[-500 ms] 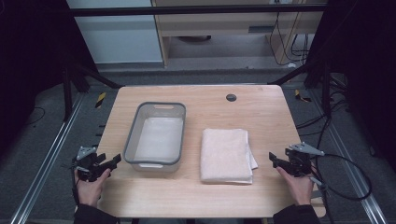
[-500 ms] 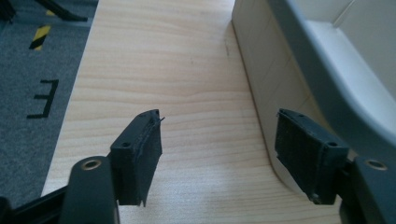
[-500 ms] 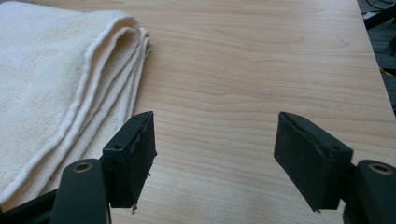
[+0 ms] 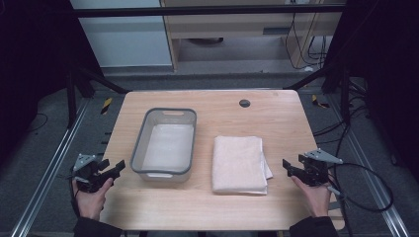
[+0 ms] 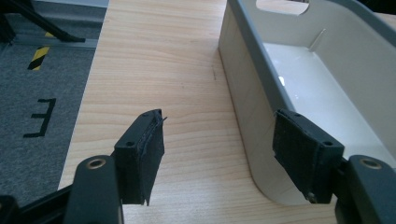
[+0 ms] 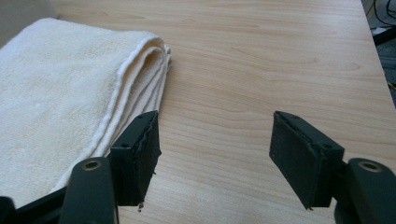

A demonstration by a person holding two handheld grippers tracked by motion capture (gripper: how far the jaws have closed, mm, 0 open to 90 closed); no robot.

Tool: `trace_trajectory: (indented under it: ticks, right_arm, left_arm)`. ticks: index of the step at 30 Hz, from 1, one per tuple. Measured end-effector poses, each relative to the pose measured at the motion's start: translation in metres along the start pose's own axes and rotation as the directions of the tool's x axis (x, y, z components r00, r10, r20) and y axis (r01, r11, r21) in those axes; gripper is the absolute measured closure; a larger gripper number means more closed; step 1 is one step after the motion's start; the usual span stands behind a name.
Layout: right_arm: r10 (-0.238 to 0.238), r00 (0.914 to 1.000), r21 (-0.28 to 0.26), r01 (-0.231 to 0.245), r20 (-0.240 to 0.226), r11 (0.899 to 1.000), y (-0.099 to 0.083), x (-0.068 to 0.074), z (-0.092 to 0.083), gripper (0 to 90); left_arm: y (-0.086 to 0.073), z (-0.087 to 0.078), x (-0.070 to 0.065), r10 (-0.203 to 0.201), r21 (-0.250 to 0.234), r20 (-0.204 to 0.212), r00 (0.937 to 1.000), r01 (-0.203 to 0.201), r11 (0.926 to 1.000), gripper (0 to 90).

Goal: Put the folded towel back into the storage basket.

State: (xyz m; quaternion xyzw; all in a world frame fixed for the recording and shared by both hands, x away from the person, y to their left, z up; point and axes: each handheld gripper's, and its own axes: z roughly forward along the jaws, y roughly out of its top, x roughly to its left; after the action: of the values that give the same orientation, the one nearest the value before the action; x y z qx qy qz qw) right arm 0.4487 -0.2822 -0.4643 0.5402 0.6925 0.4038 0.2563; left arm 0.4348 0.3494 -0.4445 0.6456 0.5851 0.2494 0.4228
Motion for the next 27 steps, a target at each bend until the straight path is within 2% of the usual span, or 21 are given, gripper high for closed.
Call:
trace_trajectory:
  ticks: [8, 14, 15, 21, 27]
  right_arm:
    - [-0.029, 0.9995, -0.008, 0.029, -0.009, 1.000, 0.006, 0.006, -0.002, 34.5]
    - [-0.021, 0.9996, -0.029, 0.021, -0.020, 0.999, 0.011, 0.008, -0.007, 35.1]
    - [-0.021, 0.9995, -0.034, 0.020, -0.023, 0.999, 0.012, 0.008, -0.008, 35.1]
    - [-0.019, 0.9993, -0.052, 0.017, -0.033, 0.999, 0.018, 0.009, -0.012, 35.5]
    - [-0.027, 0.9986, -0.052, 0.024, -0.046, 0.998, 0.023, 0.010, -0.014, 36.3]
  left_arm:
    - [0.005, -0.006, -0.008, 0.005, -0.024, 0.028, 0.9996, -0.005, 0.9997, 33.7]
    - [0.008, -0.008, -0.014, 0.006, -0.031, 0.043, 0.9990, -0.005, 0.9995, 35.3]
    - [0.010, -0.008, -0.016, 0.009, -0.036, 0.057, 0.9983, -0.007, 0.9993, 35.6]
    - [0.014, -0.010, -0.022, 0.026, -0.044, 0.075, 0.9969, -0.023, 0.9987, 37.4]
    - [0.018, -0.010, -0.030, 0.037, -0.054, 0.090, 0.9953, -0.032, 0.9980, 38.5]
